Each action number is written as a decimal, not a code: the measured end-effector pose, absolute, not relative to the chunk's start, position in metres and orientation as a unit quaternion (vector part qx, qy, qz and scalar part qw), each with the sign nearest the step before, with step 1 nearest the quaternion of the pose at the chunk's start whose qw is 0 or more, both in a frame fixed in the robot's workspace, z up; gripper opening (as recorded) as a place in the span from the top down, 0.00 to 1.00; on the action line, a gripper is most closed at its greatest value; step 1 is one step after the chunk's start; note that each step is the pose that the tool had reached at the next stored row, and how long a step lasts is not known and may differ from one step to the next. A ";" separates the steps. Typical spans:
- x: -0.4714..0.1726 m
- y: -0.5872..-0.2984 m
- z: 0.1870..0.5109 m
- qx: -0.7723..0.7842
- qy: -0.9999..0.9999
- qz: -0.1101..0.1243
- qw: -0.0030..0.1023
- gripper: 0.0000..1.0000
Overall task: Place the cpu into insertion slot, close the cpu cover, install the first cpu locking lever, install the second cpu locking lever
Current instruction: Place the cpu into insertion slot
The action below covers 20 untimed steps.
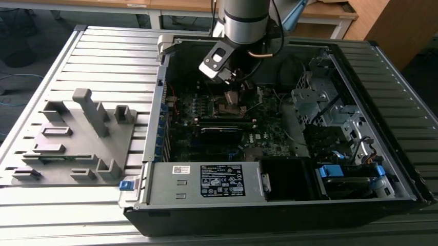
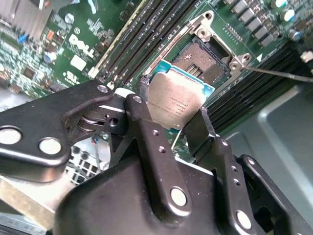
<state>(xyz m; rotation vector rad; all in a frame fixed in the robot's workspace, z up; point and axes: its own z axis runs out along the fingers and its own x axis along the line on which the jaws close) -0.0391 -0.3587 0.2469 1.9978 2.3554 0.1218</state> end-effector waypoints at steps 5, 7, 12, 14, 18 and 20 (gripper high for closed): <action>-0.039 -0.359 0.246 0.680 0.732 0.038 0.027 0.46; -0.039 -0.359 0.245 0.693 0.719 0.038 0.028 0.46; -0.039 -0.359 0.244 0.725 0.687 0.036 0.029 0.46; -0.039 -0.359 0.244 0.729 0.682 0.036 0.030 0.46; -0.040 -0.359 0.244 0.730 0.682 0.038 0.028 0.46; -0.041 -0.359 0.243 0.730 0.682 0.040 0.029 0.46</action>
